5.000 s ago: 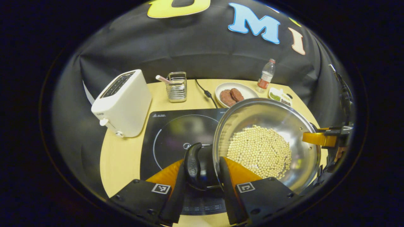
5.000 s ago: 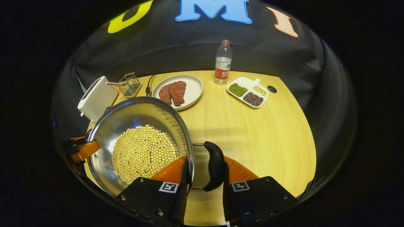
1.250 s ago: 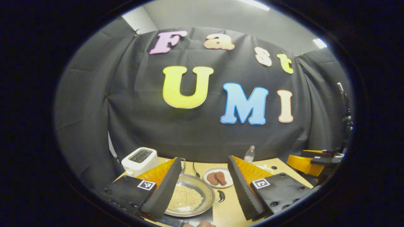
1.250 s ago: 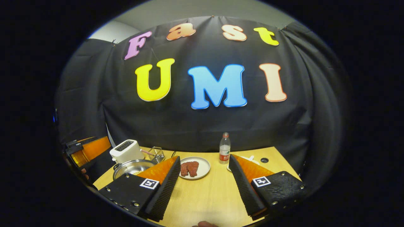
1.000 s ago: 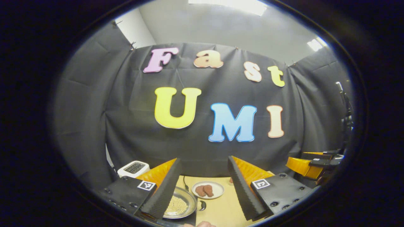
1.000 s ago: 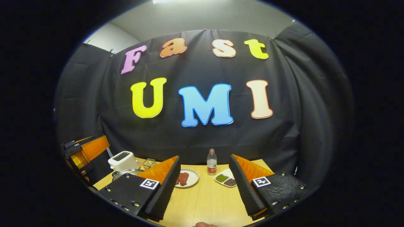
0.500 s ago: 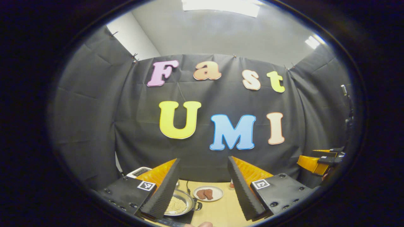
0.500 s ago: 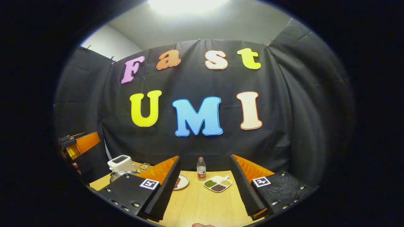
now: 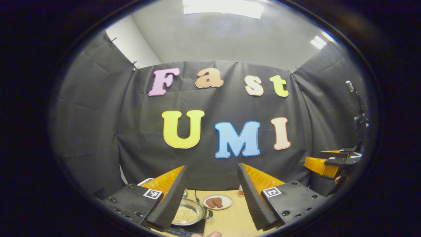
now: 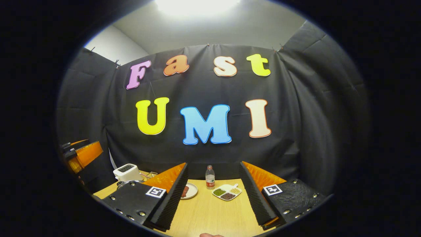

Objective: First push the handle of the pot to place it horizontally, then grasp the pot with both hands and set it on the induction cooktop.

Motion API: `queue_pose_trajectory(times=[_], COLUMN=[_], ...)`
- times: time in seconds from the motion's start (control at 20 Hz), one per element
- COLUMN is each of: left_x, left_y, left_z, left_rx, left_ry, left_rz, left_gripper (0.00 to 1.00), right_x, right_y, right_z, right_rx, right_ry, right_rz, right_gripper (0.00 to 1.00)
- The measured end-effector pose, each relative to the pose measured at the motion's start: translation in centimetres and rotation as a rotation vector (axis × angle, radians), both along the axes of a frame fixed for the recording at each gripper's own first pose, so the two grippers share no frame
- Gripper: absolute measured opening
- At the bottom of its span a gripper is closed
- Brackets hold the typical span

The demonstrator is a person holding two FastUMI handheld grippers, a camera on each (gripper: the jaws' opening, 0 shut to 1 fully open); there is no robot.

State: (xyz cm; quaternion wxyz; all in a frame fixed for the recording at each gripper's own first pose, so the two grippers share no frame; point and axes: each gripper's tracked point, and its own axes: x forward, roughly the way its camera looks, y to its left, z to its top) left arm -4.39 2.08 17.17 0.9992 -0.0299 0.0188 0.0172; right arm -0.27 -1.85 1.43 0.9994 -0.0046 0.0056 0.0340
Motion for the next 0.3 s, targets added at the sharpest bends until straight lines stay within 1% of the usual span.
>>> queue_pose_trajectory(times=[0.05, 0.1, 0.15, 0.3], left_x=[0.1, 0.1, 0.1, -0.1], left_y=[0.2, 0.4, 0.6, 0.9], left_z=[0.3, 0.2, -0.1, -0.1], left_rx=[-0.001, -0.003, -0.008, -0.041], left_ry=[-0.012, -0.010, -0.005, -0.015], left_rz=[-0.008, -0.019, -0.027, -0.056], left_gripper=[0.92, 0.99, 0.92, 0.92], right_x=[-0.3, -0.6, -1.0, -1.7], right_y=[0.3, 0.6, 0.7, 1.3], right_z=[0.3, 0.3, 0.1, -0.3], right_rx=[-0.006, -0.006, 0.001, 0.029], right_ry=[-0.007, -0.007, -0.001, 0.006], right_rz=[-0.009, -0.018, -0.028, -0.034], right_gripper=[0.92, 0.92, 0.93, 0.92])
